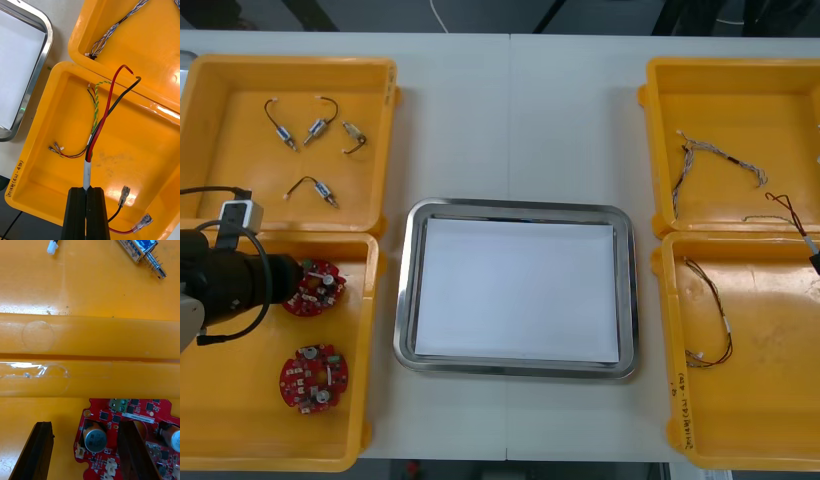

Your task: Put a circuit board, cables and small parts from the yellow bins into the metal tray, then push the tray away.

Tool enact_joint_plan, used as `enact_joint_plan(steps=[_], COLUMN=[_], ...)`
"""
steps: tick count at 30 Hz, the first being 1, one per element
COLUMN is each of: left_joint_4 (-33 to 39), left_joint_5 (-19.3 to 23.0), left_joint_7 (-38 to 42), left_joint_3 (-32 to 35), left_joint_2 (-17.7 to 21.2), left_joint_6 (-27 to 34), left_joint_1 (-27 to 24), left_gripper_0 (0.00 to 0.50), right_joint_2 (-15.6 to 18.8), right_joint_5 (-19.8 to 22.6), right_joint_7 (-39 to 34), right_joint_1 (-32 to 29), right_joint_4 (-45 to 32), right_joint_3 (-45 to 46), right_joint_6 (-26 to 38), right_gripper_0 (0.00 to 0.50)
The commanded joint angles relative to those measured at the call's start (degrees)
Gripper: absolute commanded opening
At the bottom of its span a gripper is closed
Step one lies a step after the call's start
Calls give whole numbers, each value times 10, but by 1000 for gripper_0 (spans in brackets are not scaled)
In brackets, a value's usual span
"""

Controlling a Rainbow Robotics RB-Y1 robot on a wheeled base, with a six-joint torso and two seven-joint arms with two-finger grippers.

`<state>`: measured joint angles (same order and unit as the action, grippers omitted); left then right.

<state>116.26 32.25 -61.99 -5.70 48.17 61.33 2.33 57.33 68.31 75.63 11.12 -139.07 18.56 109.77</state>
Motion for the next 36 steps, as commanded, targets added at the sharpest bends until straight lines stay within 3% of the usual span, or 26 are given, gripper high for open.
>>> enact_joint_plan(steps=[1,9,11,13,14,16,26,36], left_joint_4=[-5,-22,-25,-25,-25,-25,-9,62], left_joint_5=[-10,-17,-21,-21,-21,-21,-20,7], left_joint_7=[-38,-34,-33,-33,-33,-33,-32,-33], left_joint_3=[-12,-28,-31,-31,-31,-31,-27,27], left_joint_2=[-7,-6,-6,-6,-6,-6,-6,1], left_joint_6=[-12,-39,-42,-42,-42,-42,-38,67], left_joint_1=[8,0,-2,-2,-2,-2,-1,2], left_gripper_0=[500,500,463,222,175,5,0,0], right_joint_2=[23,23,23,23,23,23,23,23], right_joint_5=[-7,-13,-14,-15,-15,-17,-19,-19], right_joint_7=[36,41,43,44,44,45,47,47], right_joint_1=[14,15,15,15,15,15,14,15], right_joint_4=[1,0,0,1,1,1,1,1], right_joint_3=[-5,-5,-5,-5,-5,-5,-5,-5], right_joint_6=[2,2,2,2,2,2,2,2], right_gripper_0=[0,0,0,0,0,0,0,0])
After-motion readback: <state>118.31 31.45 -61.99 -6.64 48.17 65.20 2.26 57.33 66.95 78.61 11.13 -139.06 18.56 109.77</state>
